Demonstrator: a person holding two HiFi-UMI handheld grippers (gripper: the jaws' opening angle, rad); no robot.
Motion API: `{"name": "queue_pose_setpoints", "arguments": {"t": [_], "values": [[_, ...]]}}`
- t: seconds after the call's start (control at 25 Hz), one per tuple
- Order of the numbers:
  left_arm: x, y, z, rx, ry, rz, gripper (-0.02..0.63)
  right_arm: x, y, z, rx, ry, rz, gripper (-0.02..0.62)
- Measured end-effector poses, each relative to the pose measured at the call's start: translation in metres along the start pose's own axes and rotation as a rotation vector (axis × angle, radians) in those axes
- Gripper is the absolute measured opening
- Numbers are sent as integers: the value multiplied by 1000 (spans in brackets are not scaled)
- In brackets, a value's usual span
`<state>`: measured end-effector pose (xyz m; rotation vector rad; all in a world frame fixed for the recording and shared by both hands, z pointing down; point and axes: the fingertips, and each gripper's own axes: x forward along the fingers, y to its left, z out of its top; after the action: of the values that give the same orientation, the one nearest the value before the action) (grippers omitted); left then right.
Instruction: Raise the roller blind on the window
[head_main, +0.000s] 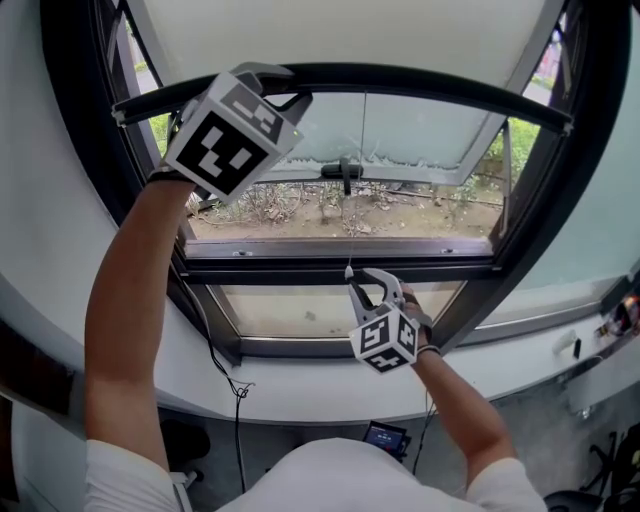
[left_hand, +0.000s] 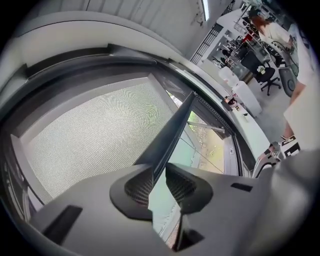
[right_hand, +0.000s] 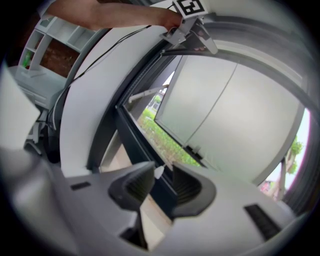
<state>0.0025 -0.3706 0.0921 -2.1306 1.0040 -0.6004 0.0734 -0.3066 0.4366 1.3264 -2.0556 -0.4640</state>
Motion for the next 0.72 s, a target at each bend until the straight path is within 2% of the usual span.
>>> {"name": "queue_pose_setpoints", "arguments": {"t": [0.24,0.44,0.6,0.72], "values": [[1,9,5,40,17,11,92,10,-5,3,30,4,19,112],[-1,19,15,29,-1,26,92,21,-10,8,84,3,29,113],[-1,17,14,20,4,10,92,32,-15,8,139,12,22,123],[-3,22,19,49,-1,30,92,40,-19,6,197,25,15,130]]}}
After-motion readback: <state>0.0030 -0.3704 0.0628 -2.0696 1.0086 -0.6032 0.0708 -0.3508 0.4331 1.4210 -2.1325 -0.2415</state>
